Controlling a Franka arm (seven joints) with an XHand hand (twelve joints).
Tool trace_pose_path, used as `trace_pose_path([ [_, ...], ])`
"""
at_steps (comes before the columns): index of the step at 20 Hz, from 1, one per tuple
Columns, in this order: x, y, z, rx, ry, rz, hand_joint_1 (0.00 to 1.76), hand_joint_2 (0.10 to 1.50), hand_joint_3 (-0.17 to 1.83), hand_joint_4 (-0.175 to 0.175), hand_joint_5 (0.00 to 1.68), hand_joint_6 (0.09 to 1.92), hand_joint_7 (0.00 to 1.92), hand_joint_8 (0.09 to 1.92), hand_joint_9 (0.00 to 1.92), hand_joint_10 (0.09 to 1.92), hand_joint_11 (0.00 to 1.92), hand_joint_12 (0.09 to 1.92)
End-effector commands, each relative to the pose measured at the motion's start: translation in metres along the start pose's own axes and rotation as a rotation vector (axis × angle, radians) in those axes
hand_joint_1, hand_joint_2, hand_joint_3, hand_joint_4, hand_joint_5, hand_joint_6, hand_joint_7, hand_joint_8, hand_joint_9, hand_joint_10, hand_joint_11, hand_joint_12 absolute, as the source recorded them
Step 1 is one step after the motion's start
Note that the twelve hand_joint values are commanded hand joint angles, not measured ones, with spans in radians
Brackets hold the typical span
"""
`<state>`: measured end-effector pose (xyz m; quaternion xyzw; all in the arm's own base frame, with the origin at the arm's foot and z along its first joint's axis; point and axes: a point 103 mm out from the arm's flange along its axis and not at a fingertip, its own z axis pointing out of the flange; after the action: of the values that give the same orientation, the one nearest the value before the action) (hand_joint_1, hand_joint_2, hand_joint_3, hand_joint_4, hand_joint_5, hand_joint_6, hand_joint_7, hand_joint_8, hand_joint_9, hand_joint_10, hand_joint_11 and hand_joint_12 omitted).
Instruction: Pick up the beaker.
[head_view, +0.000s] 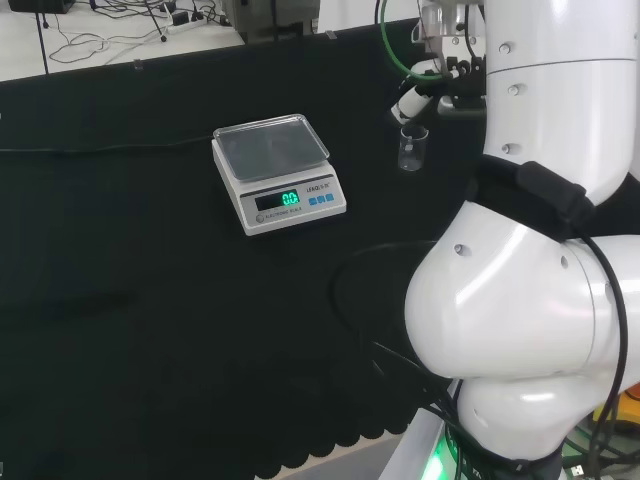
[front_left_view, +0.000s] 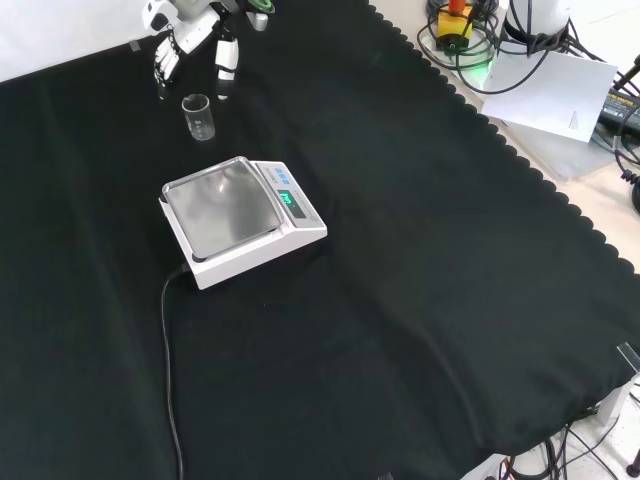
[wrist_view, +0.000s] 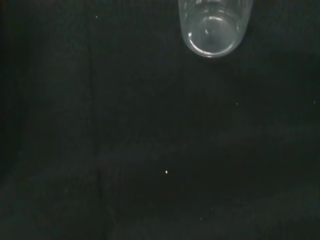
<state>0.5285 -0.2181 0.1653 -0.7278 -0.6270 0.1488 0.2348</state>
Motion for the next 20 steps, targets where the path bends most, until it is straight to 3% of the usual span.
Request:
trace_pose_path([
  [1,-0.015,0.012,0.009,-0.008,0.040,0.009,0.56,0.96,-0.13,-0.043,0.39,0.09,0.17,0.61,0.01,0.87,0.00,0.76],
  [20,-0.017,0.050,0.034,0.062,0.026,0.024,0.60,0.97,-0.13,-0.045,0.43,0.09,0.21,0.64,0.08,0.89,0.00,1.01],
])
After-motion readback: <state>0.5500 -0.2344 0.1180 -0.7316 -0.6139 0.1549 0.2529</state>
